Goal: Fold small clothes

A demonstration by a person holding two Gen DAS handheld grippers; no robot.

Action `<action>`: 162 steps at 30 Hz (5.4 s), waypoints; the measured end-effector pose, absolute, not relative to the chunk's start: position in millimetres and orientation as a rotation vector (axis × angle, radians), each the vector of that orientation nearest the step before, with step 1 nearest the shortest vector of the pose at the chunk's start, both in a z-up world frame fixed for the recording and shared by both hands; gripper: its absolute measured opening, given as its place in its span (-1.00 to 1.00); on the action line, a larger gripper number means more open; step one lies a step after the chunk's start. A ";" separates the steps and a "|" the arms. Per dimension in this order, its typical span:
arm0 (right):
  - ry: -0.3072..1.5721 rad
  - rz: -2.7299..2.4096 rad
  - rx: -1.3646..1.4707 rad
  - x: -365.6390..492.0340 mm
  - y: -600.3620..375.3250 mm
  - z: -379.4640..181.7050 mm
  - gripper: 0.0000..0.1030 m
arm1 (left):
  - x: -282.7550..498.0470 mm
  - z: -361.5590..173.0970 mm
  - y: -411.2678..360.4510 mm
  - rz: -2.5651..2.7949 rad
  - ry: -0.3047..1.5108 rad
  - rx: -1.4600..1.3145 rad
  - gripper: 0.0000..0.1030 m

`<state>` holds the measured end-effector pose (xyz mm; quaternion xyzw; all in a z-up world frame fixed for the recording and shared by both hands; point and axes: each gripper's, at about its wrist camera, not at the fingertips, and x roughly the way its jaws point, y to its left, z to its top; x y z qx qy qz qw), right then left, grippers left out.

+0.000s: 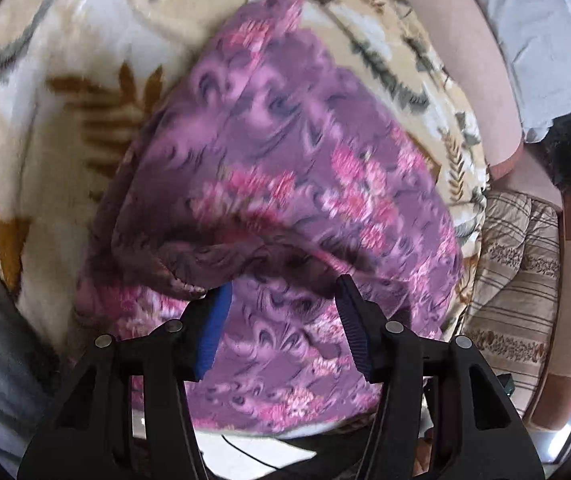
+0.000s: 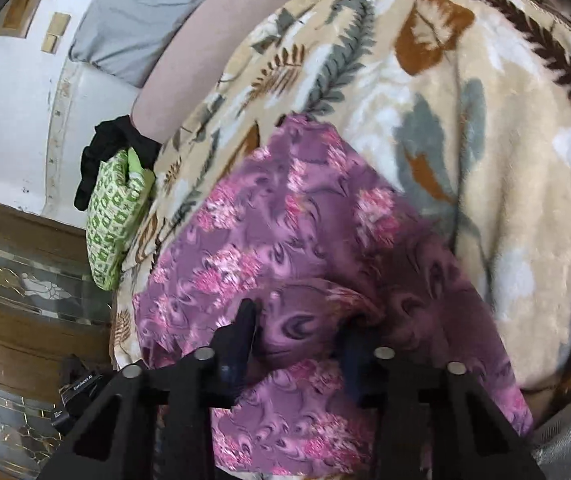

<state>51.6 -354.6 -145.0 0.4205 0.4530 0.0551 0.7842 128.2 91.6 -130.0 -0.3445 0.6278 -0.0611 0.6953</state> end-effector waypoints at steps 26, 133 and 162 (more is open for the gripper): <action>1.032 0.066 0.759 56.0 -342.1 -136.7 -0.88 | 107.9 -109.1 93.8 -0.025 1.307 -0.392 -0.98; 1.340 0.646 0.207 208.5 -20.9 -107.6 0.32 | 100.6 -146.1 144.3 -0.185 1.239 -0.635 -0.15; 1.137 0.698 0.348 169.2 -99.5 -46.6 -0.74 | 36.5 -11.3 35.9 -0.421 0.857 -0.207 -0.78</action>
